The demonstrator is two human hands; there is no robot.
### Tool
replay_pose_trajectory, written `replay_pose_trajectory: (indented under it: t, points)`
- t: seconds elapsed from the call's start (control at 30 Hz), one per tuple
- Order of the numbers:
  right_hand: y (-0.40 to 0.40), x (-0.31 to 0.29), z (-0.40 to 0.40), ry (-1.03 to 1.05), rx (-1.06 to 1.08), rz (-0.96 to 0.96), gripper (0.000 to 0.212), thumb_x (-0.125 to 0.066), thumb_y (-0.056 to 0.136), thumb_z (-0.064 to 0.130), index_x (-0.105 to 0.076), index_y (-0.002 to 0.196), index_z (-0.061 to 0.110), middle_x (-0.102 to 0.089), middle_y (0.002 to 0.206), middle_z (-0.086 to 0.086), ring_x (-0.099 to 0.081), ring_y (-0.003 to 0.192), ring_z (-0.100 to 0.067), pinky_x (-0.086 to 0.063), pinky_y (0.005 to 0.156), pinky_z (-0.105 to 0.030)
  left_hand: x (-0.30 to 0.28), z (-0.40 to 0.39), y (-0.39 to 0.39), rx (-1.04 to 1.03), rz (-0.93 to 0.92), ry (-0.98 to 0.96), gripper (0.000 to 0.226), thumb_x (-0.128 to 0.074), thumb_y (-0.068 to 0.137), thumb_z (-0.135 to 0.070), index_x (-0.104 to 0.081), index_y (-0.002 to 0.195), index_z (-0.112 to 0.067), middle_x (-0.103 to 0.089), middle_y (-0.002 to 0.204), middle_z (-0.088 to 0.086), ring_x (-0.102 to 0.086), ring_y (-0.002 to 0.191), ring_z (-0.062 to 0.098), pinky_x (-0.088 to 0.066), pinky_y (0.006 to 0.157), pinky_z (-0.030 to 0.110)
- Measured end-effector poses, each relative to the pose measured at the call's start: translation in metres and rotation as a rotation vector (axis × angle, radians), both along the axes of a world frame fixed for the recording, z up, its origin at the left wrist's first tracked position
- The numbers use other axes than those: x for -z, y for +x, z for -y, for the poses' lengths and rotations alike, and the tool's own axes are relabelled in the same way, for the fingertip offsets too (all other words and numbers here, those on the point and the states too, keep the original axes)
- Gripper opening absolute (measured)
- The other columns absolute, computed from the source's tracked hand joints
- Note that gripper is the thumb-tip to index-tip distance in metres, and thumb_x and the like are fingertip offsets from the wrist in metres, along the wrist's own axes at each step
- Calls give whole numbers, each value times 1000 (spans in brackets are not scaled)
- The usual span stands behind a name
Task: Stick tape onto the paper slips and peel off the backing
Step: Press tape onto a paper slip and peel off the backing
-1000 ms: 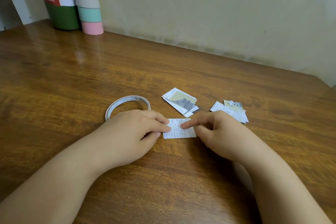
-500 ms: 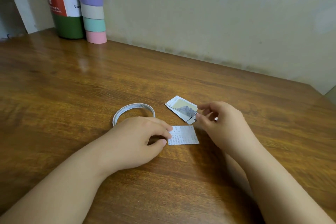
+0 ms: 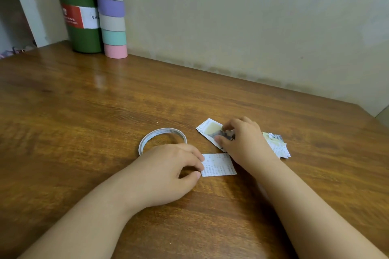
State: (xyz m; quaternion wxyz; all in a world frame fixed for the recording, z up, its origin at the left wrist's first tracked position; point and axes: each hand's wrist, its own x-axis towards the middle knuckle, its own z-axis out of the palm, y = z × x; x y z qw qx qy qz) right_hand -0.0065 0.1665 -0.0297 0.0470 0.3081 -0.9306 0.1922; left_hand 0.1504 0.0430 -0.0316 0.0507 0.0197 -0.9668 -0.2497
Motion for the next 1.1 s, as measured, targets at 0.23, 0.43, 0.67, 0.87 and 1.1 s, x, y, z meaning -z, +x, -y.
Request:
replay_pose_trajectory:
  t: [0.23,0.43,0.67,0.87,1.1]
  points:
    - [-4,-2,0,-6,-8,20,33,-66,84,39,-59,112,22,-50,107,4,-42,109,-20,-38,89,-30,0,0,0,-3,-8,5,24,-52,91,-37,-67,109,-37,-50,123,-33,-45,80,-19,-31,65,2]
    - [3,-12,-4,-218,-77,26,18,-70,82,20,-53,81,24,-58,78,11,-52,70,-8,-40,57,-20,-1,0,0,0,-9,17,24,-52,91,-36,-67,110,-37,-50,122,-33,-42,80,-23,-30,66,0]
    - [20,-44,-31,-362,-154,365,25,-58,90,36,-71,85,16,-71,79,-2,-62,66,-11,-49,68,-30,2,1,0,30,-22,1,28,-52,91,-37,-64,117,-39,-47,128,-36,-38,93,-27,-29,77,-1]
    - [37,-27,-43,-370,-56,581,21,-69,82,35,-71,70,18,-70,67,1,-55,55,-2,-42,57,-19,1,0,0,72,-15,-78,33,-51,90,-43,-57,122,-44,-42,129,-35,-36,84,-24,-27,72,1]
    - [35,-19,-42,-135,-20,432,29,-65,84,42,-70,85,13,-70,85,-9,-64,77,-25,-41,59,-26,1,1,0,94,-25,-80,34,-50,91,-40,-55,123,-48,-42,128,-34,-33,86,-29,-28,71,0]
